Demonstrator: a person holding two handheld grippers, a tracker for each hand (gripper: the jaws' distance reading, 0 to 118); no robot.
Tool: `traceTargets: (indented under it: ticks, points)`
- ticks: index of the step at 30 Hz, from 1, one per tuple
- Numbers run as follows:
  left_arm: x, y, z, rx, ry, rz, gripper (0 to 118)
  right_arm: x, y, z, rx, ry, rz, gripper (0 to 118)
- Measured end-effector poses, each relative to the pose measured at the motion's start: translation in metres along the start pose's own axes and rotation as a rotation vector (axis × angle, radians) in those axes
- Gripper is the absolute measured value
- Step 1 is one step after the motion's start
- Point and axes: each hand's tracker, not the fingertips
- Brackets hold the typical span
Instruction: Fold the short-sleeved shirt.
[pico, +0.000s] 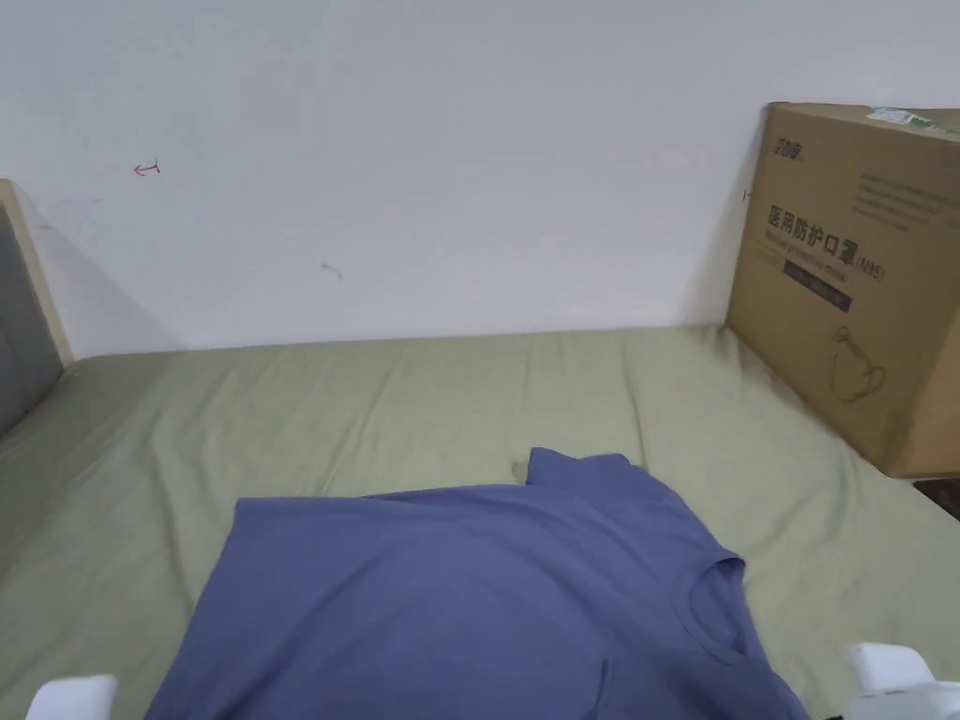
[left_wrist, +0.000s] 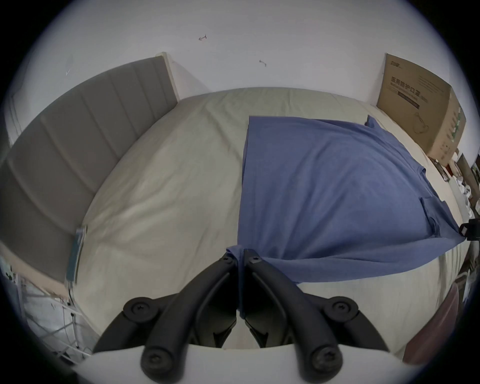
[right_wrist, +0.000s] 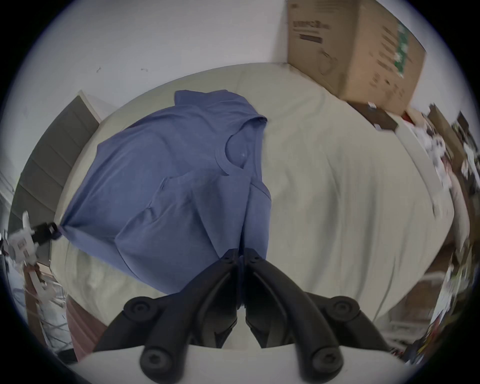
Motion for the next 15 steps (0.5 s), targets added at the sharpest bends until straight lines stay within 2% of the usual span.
traceTargets:
  ticks: [4,6,8,9,10,11,12,13,15]
  points:
    - [-0.004,-0.064,0.033,0.025,0.007,0.015,3,0.006,-0.059,0.028,0.038,-0.021,0.009,3]
    - [-0.003,-0.083,0.044,0.024,0.008,0.006,3,0.008,-0.077,0.032,0.042,-0.022,-0.016,3]
    - [-0.004,-0.090,0.049,0.014,0.013,-0.029,4,0.007,-0.086,0.031,0.029,-0.030,0.011,3]
    - [-0.004,-0.093,0.052,0.026,0.015,-0.030,9,0.000,-0.090,0.033,0.040,-0.043,0.028,3]
    - [-0.005,-0.093,0.054,0.031,0.006,-0.032,25,-0.002,-0.093,0.033,0.054,-0.042,0.021,8]
    - [-0.005,-0.091,0.056,0.031,0.004,-0.032,68,-0.004,-0.093,0.032,0.066,-0.049,0.001,26]
    - [-0.005,-0.089,0.058,0.022,0.012,-0.023,100,-0.007,-0.093,0.033,0.077,-0.055,-0.025,46]
    - [-0.006,-0.088,0.059,0.004,0.006,-0.013,115,-0.012,-0.093,0.037,0.106,-0.063,-0.042,60]
    - [-0.009,-0.089,0.066,0.020,-0.042,0.035,115,-0.019,-0.092,0.044,0.124,-0.055,-0.036,62]
